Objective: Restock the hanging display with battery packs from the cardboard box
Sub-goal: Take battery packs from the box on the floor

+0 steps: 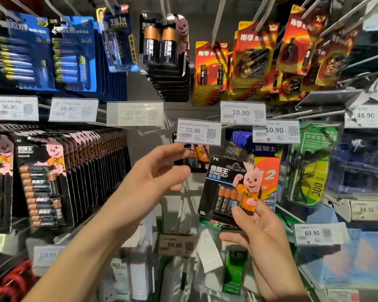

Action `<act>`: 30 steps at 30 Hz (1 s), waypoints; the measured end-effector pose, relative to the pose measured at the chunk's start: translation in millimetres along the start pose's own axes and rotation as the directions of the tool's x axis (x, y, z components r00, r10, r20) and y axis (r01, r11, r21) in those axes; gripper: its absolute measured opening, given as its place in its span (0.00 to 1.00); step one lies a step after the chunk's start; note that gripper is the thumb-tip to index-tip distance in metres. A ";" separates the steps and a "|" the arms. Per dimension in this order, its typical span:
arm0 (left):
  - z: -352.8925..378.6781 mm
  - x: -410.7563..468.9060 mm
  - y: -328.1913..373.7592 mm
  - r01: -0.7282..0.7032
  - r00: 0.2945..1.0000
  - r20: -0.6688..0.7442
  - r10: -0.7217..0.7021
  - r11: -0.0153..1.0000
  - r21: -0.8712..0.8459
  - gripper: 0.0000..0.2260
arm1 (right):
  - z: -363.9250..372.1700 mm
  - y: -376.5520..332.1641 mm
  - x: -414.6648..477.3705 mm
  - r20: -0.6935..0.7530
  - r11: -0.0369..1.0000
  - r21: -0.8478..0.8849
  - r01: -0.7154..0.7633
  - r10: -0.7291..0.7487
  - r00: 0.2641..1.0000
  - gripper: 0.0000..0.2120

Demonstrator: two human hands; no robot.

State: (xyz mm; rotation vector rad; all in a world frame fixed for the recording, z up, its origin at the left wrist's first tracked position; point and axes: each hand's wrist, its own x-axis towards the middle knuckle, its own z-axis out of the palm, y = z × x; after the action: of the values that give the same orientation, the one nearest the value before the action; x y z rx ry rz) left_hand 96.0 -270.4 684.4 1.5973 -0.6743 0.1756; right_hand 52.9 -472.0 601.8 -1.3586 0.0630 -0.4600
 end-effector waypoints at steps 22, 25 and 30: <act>-18.1 17.4 26.8 -0.226 0.974 0.008 0.226 0.968 0.112 0.36 | 59.0 -36.9 21.7 0.204 0.968 -0.042 0.249 -0.236 0.950 0.03; -18.6 17.1 27.0 -0.229 0.973 0.011 0.230 0.967 0.111 0.37 | 66.4 -37.7 26.0 0.191 0.962 -0.041 0.270 -0.257 0.947 0.04; -20.0 15.5 26.3 -0.238 0.971 0.027 0.236 0.964 0.120 0.38 | 70.9 -30.6 30.8 0.142 0.959 -0.026 0.282 -0.276 0.951 0.14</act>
State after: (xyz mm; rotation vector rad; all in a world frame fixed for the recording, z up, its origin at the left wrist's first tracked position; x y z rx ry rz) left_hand 100.6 -256.2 717.7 1.6329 -0.8789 0.3903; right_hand 94.0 -421.4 653.5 -1.4479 -0.2369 -0.6034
